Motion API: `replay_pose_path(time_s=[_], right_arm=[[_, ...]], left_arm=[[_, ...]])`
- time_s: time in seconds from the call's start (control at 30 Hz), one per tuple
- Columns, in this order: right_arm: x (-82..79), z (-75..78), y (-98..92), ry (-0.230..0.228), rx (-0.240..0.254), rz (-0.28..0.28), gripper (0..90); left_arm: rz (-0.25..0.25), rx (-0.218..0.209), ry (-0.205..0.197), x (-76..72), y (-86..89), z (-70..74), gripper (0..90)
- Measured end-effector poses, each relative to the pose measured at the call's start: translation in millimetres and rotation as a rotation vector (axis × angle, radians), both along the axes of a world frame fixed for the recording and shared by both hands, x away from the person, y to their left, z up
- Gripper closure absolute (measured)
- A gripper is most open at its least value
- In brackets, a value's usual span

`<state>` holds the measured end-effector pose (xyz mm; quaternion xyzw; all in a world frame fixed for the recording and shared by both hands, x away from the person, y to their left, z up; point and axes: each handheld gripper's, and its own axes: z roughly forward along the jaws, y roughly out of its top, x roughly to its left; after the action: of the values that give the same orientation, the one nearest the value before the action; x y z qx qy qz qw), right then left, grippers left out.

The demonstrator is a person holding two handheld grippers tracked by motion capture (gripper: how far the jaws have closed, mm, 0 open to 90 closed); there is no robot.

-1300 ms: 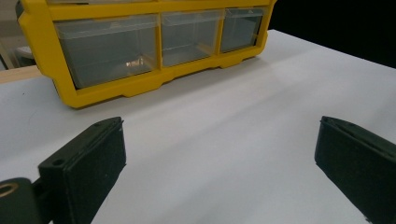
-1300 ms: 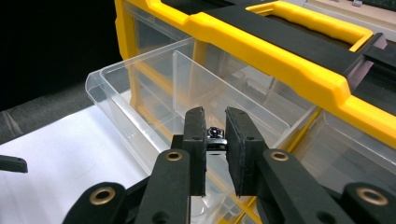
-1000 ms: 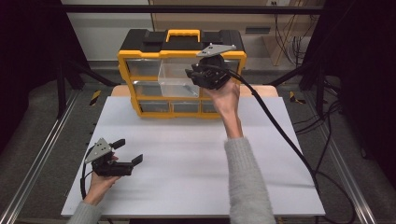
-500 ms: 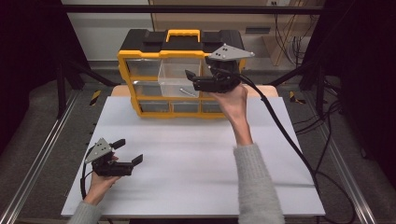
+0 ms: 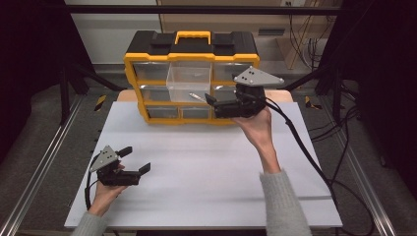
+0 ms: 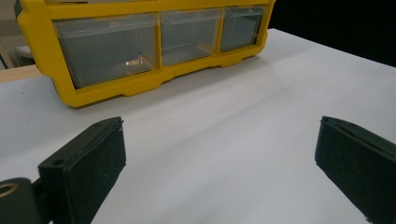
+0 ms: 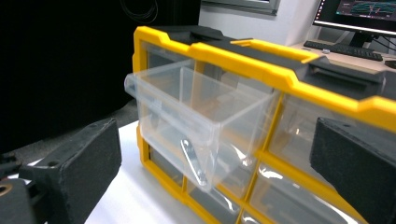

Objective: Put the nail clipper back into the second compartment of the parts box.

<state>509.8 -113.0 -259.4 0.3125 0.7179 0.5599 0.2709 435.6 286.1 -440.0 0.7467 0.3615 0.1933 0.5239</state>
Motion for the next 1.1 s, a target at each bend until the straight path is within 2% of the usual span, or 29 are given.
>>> replay_pose_path(time_s=[0.43, 0.97, 1.07, 1.1], right_arm=[[-24.6, -50.4, -24.9, 0.065, 0.021, -0.005, 1.8], [-49.6, -116.3, -66.1, 0.138, 0.052, -0.027, 1.6], [-55.0, -129.0, -75.2, 0.140, 0.056, -0.033, 1.4], [-55.0, -129.0, -75.2, 0.140, 0.056, -0.033, 1.4]], left_arm=[[-0.003, 0.004, 0.005, 0.4, -0.7, -0.9, 1.9], [-0.007, 0.010, 0.007, 0.7, -1.8, -2.0, 1.8], [-0.007, 0.012, 0.014, 0.9, -2.4, -2.8, 1.8], [-0.007, 0.012, 0.014, 0.9, -2.4, -2.8, 1.8]])
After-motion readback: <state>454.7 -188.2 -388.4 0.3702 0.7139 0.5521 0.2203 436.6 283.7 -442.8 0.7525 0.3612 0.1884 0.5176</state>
